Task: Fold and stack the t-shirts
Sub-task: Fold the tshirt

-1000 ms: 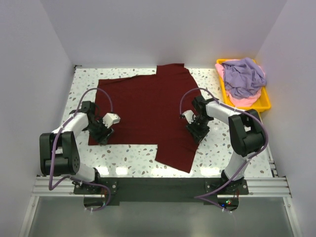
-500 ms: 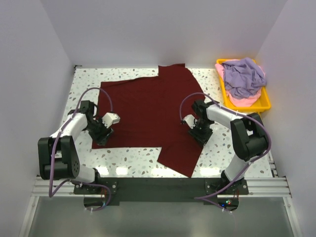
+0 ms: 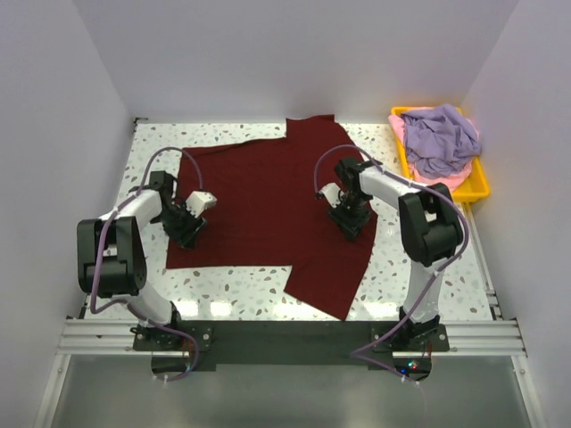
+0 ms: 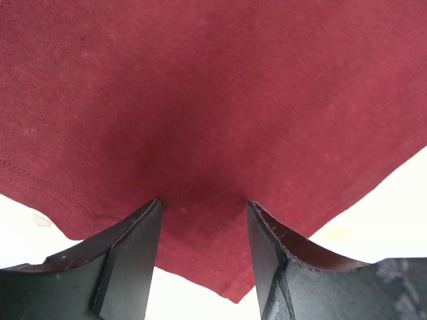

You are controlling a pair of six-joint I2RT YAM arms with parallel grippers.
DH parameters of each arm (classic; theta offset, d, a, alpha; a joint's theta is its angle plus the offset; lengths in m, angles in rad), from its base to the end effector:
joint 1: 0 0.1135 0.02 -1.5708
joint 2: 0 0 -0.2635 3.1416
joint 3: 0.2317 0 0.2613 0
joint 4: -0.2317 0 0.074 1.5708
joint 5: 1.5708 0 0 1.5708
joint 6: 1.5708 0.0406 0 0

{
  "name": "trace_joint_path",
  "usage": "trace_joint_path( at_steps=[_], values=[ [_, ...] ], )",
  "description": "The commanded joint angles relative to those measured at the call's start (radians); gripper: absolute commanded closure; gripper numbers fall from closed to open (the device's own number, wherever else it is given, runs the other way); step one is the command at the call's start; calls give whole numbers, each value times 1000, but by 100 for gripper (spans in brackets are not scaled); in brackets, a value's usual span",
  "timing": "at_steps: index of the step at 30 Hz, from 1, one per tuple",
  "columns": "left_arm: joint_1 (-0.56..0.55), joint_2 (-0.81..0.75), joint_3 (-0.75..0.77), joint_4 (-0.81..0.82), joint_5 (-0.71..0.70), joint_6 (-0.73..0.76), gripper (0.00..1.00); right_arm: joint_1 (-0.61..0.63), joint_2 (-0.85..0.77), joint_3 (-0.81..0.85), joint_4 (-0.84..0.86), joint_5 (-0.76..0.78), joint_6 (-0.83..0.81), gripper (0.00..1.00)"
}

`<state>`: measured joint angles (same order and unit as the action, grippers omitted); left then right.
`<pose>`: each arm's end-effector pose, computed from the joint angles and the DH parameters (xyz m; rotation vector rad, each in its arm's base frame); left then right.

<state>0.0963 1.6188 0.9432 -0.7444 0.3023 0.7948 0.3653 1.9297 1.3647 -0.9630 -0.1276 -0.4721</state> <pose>0.2854 0.0154 0.1530 1.0100 2.6771 -0.3001 0.3385 0.1350 0.1606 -1.2586 2.8178 0.1933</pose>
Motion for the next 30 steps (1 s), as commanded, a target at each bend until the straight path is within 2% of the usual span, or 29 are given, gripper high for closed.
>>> trace_joint_path(
  at_steps=[1, 7, 11, 15, 18, 20, 23, 24, 26, 27, 30],
  values=[
    [5, 24, 46, 59, -14, -45, 42, -2, 47, 22, 15, 45, 6, 61],
    [5, 15, -10, 43, -49, -11, 45, 0, 29, -99, 41, 82, -19, 61],
    [0, -43, -79, -18, -46, 52, 47, 14, -46, -214, 46, 88, -28, 62],
    [-9, -140, -187, -82, -61, 93, 49, 44, -142, -321, -3, 72, -40, 62],
    [-12, -204, -199, -159, -26, 112, 50, 61, -214, -328, -83, 11, -60, 60],
    [-12, -240, -166, -203, 20, 118, 48, 47, -238, -287, -120, -29, -69, 56],
    [-10, -229, -19, -217, 92, 74, 44, -11, -229, -118, -180, -98, -76, 53],
    [-9, -214, 74, -198, 122, 54, 43, -55, -204, -4, -201, -116, -66, 53],
    [-9, -148, 165, -158, 147, -14, 43, -103, -121, 118, -210, -177, -43, 53],
    [-7, -122, 242, -95, 161, -40, 42, -126, -92, 233, -201, -191, -11, 53],
    [-7, -13, 368, 47, 178, -156, 40, -183, 24, 423, -127, -187, 80, 53]
  ],
)
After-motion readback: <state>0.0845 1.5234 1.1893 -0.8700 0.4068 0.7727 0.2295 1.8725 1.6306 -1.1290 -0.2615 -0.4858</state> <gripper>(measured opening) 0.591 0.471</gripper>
